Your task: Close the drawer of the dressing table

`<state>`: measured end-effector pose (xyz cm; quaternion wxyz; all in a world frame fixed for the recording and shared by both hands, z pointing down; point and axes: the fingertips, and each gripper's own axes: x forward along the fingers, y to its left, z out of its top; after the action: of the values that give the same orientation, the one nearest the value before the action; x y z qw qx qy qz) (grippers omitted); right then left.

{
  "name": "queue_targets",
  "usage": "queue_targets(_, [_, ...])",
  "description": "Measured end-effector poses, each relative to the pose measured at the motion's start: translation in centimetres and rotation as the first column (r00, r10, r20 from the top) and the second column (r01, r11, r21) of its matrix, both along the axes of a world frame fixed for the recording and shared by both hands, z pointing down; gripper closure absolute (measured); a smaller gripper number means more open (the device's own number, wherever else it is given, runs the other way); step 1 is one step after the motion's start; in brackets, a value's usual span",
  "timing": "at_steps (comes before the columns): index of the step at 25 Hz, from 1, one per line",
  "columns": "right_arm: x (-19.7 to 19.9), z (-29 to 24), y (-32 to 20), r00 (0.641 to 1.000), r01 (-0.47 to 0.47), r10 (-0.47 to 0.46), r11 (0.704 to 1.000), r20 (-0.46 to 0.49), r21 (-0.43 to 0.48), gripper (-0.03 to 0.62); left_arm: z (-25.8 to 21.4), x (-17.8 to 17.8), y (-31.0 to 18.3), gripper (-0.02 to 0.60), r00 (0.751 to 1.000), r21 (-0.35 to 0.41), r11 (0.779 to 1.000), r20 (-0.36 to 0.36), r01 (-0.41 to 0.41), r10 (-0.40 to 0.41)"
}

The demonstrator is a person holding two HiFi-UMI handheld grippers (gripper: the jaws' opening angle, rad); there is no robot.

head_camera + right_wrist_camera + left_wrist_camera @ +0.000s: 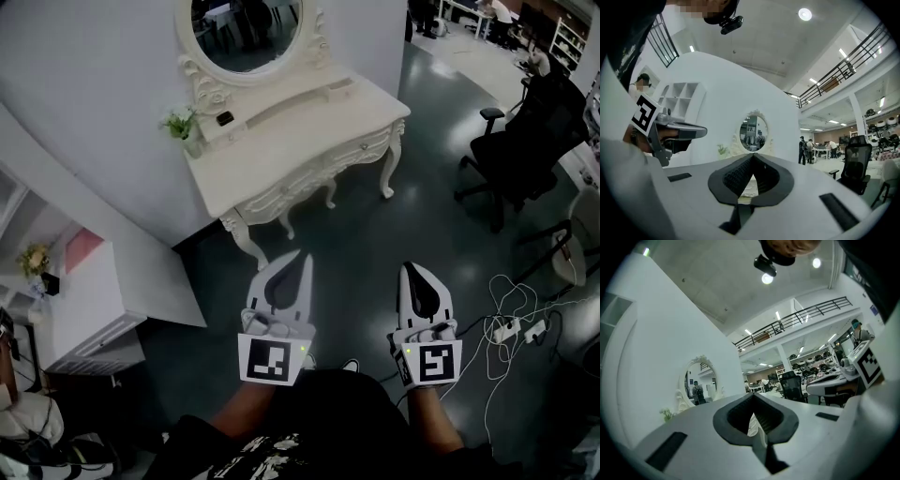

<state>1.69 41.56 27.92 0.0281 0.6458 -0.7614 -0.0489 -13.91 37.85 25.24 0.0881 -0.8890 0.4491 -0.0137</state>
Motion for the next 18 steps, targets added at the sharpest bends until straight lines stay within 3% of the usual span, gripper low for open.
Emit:
queue_targets(7, [1.7, 0.3, 1.5, 1.0, -0.012, 0.012, 0.999, -0.002, 0.049, 0.596, 1.0, 0.5, 1.8, 0.58, 0.999, -0.019, 0.999, 0.003, 0.037, -0.037])
queue_targets(18, [1.8, 1.2, 1.5, 0.999, 0.031, -0.031, 0.999, 0.009, 0.027, 0.595, 1.5, 0.7, 2.1, 0.58, 0.997, -0.019, 0.997, -0.008, 0.075, -0.076])
